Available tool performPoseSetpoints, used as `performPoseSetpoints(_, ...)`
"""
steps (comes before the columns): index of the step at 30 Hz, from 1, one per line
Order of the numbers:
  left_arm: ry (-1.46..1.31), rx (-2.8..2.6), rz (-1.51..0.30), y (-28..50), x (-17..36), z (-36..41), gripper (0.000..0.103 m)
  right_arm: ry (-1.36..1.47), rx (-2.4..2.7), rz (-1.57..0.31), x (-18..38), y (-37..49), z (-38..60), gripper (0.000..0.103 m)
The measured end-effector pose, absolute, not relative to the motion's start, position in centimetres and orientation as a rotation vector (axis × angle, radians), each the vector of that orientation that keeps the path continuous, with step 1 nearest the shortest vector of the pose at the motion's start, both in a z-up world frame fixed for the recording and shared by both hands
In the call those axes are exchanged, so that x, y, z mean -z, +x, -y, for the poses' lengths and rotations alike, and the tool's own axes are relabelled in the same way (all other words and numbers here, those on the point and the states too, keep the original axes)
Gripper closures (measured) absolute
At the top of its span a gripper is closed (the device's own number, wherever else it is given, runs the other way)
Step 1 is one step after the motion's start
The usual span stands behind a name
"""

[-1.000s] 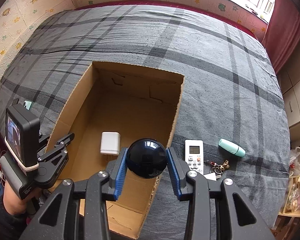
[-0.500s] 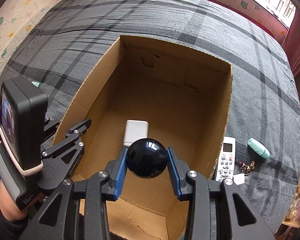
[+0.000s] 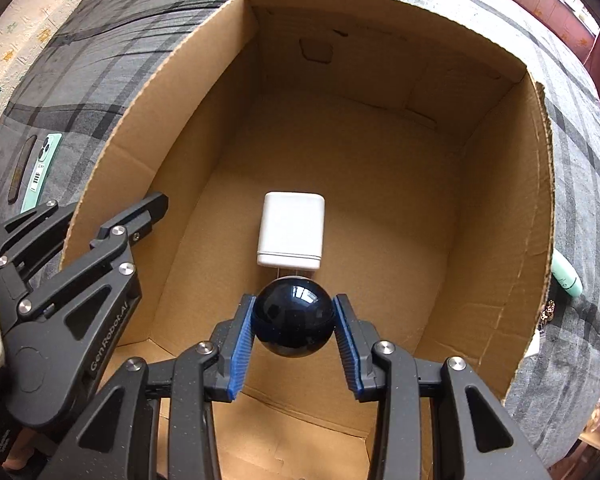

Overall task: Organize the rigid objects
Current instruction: 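Open the right tool to release the black ball in the box, withdraw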

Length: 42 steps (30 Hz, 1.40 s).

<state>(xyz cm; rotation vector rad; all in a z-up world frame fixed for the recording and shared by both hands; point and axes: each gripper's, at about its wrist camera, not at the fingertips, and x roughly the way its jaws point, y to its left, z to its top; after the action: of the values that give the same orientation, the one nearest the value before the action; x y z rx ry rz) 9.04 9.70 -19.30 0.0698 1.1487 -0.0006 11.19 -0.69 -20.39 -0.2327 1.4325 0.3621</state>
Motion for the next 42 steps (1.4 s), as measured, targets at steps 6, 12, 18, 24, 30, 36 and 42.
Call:
performPoseSetpoints(6,0.069,0.002,-1.148,9.1,19.3,-9.7,0.090,-0.236,-0.358,-1.488,22.1,11.2,0.7,0.062)
performPoseSetpoints(12,0.069,0.002,-1.148,9.1,19.3,-9.8,0.090,-0.246,-0.357,-1.498,22.7,11.1,0.7,0.061)
performPoseSetpoints(18,0.069,0.003,-1.147,9.0,19.3,-9.7,0.090,-0.240,-0.365,-1.510,23.0,11.8,1.1,0.061)
performPoseSetpoints(24,0.070,0.003,-1.148,9.0,19.3,-9.9,0.090,-0.255,-0.379,-1.493,22.8,11.8,0.6,0.054)
performPoseSetpoints(30,0.067,0.003,-1.149,9.0,19.2,-10.0,0.090,-0.271,-0.373,-1.467,22.1,11.6,0.9,0.039)
performPoseSetpoints(36,0.064,0.004,-1.148,9.0,19.2,-10.0,0.090,-0.294,-0.382,-1.439,21.3,11.0,1.2,0.036)
performPoseSetpoints(42,0.064,0.005,-1.150,9.0,19.3,-10.2,0.090,-0.311,-0.408,-1.387,19.4,9.6,1.4,0.032)
